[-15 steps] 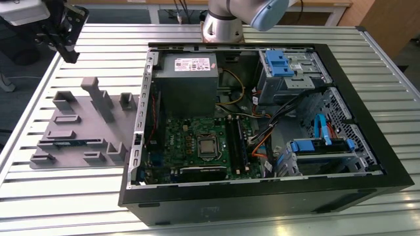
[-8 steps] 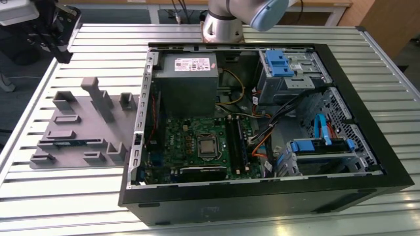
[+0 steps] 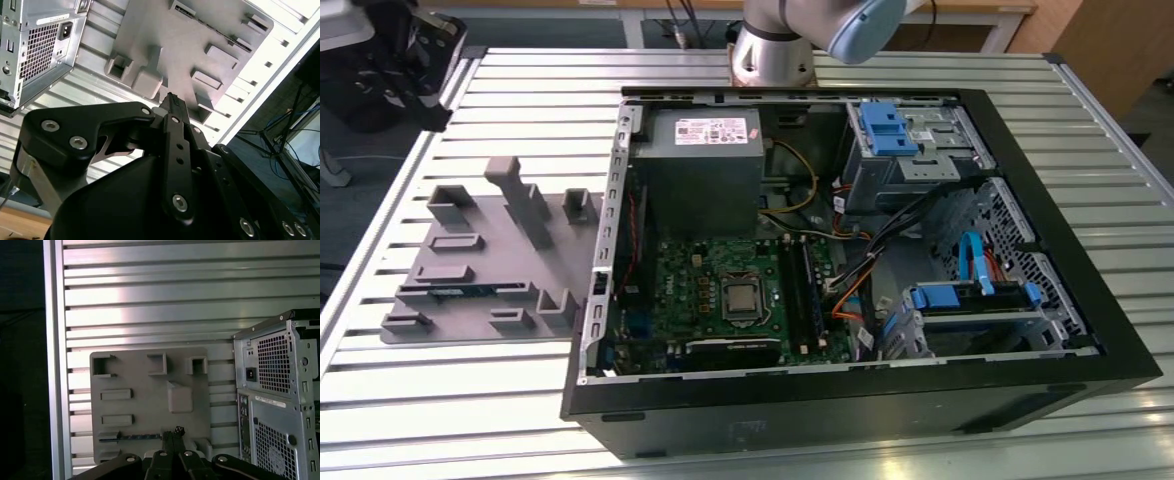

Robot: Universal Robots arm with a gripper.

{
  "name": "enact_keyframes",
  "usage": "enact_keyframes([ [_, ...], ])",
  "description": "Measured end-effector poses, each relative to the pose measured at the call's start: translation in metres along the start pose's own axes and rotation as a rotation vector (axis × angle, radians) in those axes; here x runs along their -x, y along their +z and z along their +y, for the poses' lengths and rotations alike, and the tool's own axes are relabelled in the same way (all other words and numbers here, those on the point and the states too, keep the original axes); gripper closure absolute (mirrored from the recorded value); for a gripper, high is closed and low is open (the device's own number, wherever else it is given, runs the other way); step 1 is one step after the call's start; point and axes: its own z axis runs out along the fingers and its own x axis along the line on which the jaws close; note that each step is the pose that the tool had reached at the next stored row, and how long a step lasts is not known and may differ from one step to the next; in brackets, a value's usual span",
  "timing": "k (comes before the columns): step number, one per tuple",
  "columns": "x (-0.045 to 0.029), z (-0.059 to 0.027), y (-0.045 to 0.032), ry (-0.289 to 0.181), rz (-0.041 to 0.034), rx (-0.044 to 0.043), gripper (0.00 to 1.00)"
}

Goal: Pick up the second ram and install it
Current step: 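Reach for the second ram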

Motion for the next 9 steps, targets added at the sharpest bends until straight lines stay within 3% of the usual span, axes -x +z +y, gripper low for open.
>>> enact_keyframes([
  [9,-0.015,-0.0097,-0.0007,0.0,0.0001,0.0,0.89],
])
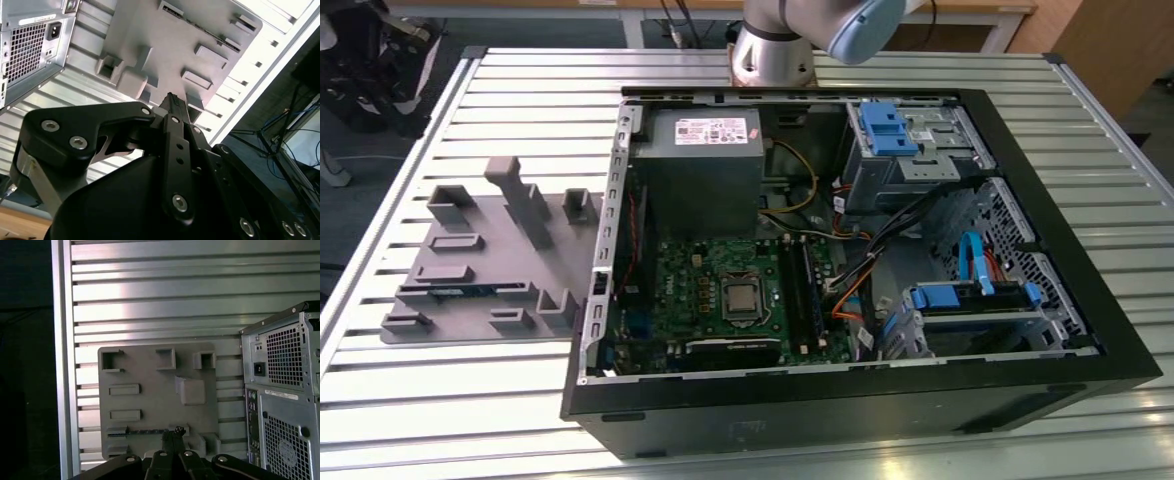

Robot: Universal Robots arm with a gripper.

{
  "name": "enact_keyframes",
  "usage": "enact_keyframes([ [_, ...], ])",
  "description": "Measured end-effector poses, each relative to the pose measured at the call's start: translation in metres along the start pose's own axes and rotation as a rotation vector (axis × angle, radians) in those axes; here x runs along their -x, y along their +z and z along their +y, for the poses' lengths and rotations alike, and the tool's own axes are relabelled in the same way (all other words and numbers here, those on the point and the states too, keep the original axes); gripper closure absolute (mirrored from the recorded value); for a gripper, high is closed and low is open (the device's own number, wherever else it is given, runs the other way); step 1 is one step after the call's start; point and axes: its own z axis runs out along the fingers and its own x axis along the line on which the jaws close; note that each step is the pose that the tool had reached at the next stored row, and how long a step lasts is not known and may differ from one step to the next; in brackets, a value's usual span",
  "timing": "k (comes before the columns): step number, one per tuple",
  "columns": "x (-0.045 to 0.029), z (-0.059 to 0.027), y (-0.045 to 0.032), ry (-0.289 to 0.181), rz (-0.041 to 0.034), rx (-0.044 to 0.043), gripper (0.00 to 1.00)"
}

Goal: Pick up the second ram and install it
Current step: 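Reach for the second ram, then pick up the second ram and move it above second insertion slot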

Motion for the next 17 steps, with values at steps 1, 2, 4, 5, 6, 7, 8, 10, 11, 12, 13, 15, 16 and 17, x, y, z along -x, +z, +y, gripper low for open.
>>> enact_keyframes([
  [1,-0.0017,-0.0019,-0.0001,0.0,0.0,-0.0001,0.89],
  [2,-0.0034,-0.0037,-0.0001,0.0,-0.0001,-0.0001,0.89],
  [4,-0.0067,-0.0073,-0.0004,0.0,-0.0001,-0.0002,0.89],
  [5,-0.009,-0.0088,-0.0005,0.0,0.0,-0.0003,0.89],
  [6,-0.0116,-0.0101,-0.0006,0.0,-0.0001,-0.0003,0.89],
  [7,-0.0141,-0.0109,-0.0005,0.0,-0.0002,-0.0002,0.89],
  [8,-0.016,-0.0112,-0.0007,0.0,-0.0001,-0.0003,0.89],
  [10,-0.0168,-0.0114,-0.0007,0.0,-0.0001,-0.0003,0.89],
  [11,-0.0171,-0.0114,-0.0007,0.0,-0.0001,-0.0003,0.89],
  [12,-0.0173,-0.0114,-0.0007,0.0,-0.0001,-0.0003,0.89],
  [13,-0.0174,-0.0114,-0.0007,0.0,-0.0001,-0.0003,0.89],
  [15,-0.0175,-0.0114,-0.0007,0.0,-0.0001,-0.0003,0.89],
  [16,-0.0175,-0.0114,-0.0007,0.0,-0.0001,-0.0002,0.89],
  [17,-0.0175,-0.0114,-0.0007,0.0,-0.0001,-0.0003,0.89],
])
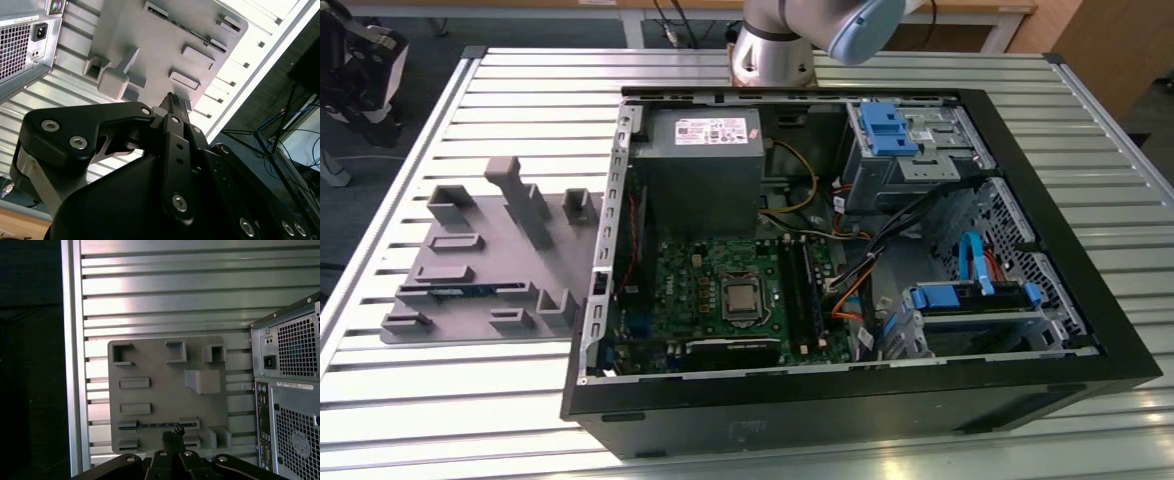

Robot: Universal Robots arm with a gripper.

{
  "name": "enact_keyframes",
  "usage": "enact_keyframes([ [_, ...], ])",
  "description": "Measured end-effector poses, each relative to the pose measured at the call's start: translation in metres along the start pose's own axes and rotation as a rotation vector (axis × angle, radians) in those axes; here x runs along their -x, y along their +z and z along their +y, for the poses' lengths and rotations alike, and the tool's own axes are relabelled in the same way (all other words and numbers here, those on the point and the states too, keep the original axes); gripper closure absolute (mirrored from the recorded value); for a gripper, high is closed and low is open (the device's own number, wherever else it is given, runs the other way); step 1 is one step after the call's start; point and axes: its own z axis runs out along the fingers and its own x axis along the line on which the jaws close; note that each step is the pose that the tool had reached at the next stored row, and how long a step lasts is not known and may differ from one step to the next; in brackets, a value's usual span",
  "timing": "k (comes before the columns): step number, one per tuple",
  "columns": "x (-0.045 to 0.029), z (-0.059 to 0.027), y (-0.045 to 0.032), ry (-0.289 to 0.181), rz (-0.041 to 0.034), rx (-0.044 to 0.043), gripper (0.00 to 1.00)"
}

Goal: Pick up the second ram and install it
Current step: 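Pick up the second ram and move it above second insertion slot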

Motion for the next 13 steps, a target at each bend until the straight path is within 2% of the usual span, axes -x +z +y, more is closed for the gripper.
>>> enact_keyframes([
  [7,-0.0002,0.0,0.0,-0.004,0.0002,0.0001,0.89],
  [13,-0.0002,0.0,-0.0001,-0.039,0.0018,0.0009,0.89],
])
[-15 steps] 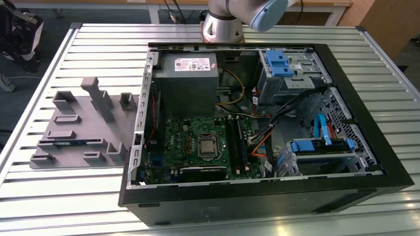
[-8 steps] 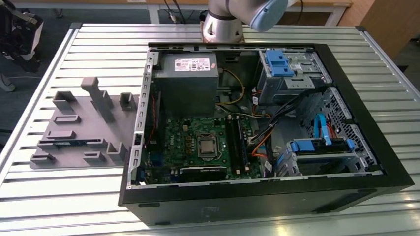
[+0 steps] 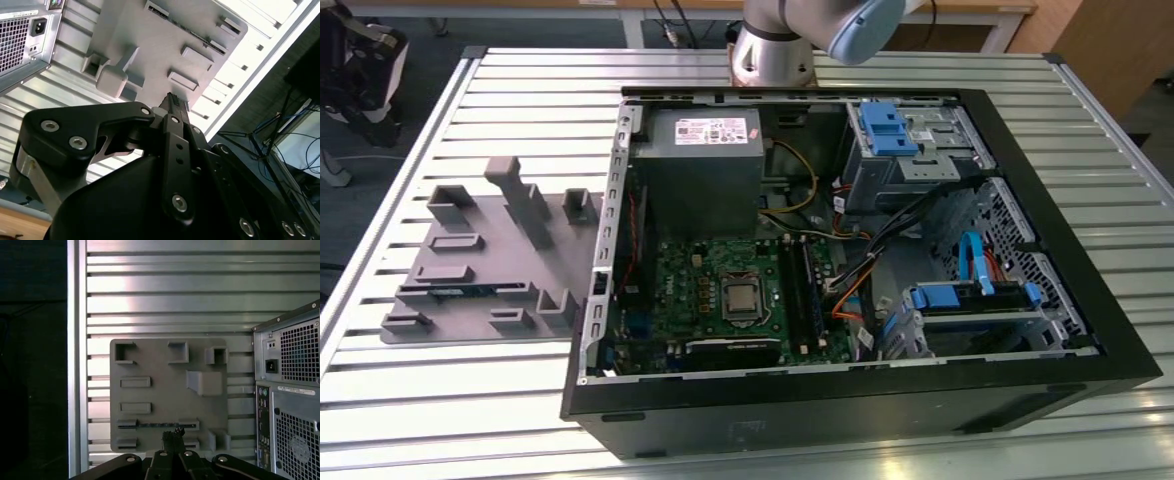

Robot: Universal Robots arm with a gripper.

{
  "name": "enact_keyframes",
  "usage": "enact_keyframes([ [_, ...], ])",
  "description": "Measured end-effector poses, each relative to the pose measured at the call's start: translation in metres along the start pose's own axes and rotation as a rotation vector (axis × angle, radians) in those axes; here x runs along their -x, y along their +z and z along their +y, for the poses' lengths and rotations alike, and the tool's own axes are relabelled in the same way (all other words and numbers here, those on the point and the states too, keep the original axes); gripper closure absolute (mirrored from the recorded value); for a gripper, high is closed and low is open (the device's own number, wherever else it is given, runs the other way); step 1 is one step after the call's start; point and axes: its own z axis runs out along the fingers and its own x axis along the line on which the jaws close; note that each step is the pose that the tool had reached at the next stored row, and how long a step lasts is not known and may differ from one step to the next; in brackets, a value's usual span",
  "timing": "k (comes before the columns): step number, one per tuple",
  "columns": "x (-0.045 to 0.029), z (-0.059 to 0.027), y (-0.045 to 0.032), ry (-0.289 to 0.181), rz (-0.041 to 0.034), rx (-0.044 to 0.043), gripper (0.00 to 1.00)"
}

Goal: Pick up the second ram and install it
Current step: 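Pick up the second ram and move it above second insertion slot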

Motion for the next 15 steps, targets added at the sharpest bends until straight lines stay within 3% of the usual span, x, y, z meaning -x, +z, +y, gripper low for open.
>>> enact_keyframes([
  [15,-0.0003,-0.0002,0.0,-0.165,0.0073,0.004,0.89],
])
